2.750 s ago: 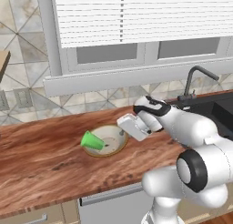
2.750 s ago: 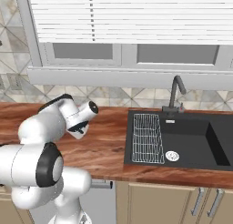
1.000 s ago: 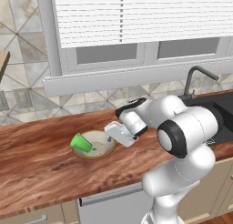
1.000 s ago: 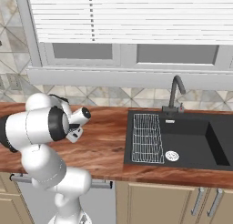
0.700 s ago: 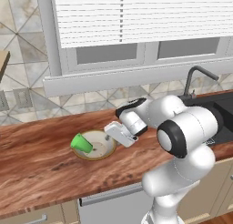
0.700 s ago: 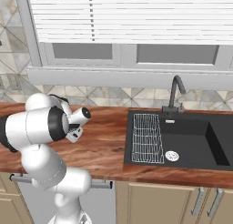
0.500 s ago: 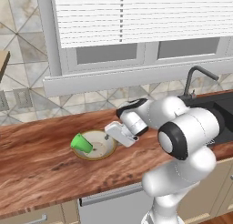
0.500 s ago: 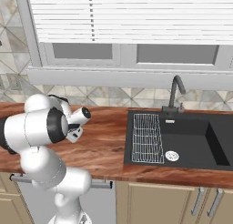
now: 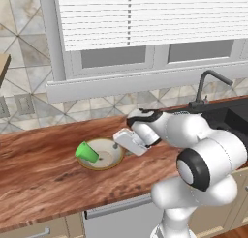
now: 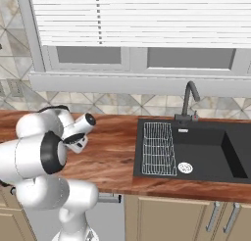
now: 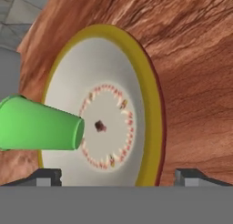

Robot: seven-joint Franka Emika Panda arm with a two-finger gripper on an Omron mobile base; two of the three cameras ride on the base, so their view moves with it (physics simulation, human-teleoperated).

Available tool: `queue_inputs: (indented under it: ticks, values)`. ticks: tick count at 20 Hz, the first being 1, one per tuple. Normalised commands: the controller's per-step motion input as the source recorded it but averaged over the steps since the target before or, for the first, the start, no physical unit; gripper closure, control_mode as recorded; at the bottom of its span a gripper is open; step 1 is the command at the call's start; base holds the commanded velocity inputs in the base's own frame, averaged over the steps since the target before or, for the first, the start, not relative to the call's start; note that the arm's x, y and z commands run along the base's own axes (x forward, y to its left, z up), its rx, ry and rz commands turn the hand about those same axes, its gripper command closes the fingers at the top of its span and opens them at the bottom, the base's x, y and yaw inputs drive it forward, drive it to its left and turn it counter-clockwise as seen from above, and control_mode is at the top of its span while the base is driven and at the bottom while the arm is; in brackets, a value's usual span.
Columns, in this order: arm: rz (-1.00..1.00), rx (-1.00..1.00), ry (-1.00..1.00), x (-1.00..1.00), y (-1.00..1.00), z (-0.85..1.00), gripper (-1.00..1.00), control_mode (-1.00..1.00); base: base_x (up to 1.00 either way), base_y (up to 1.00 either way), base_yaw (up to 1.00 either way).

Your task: Place the cup inside the bowl on the dining table and move the bowl to any counter.

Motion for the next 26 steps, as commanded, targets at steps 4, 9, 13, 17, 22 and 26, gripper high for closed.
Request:
queue_inputs:
  ticks: [4, 9, 13, 17, 22, 26]
  values:
    - [0.00, -0.07, -0.01, -0.28, -0.01, 0.30, -1.00, -1.00, 0.00, 0.00, 0.00]
    - [0.00, -0.10, 0.00, -0.07, -0.18, 0.42, -1.00, -1.00, 0.00, 0.00, 0.00]
    - [0.00, -0.08, 0.00, -0.33, -0.15, 0.25, -1.00, -1.00, 0.00, 0.00, 0.00]
    - [0.00, -0.07, 0.00, -0.56, -0.11, 0.16, -1.00, -1.00, 0.00, 0.00, 0.00]
    - [0.00, -0.06, 0.00, -0.69, -0.07, 0.11, -1.00, -1.00, 0.00, 0.00, 0.00]
    - [0.00, -0.07, -0.01, -0.80, -0.02, 0.24, -1.00, -1.00, 0.00, 0.00, 0.00]
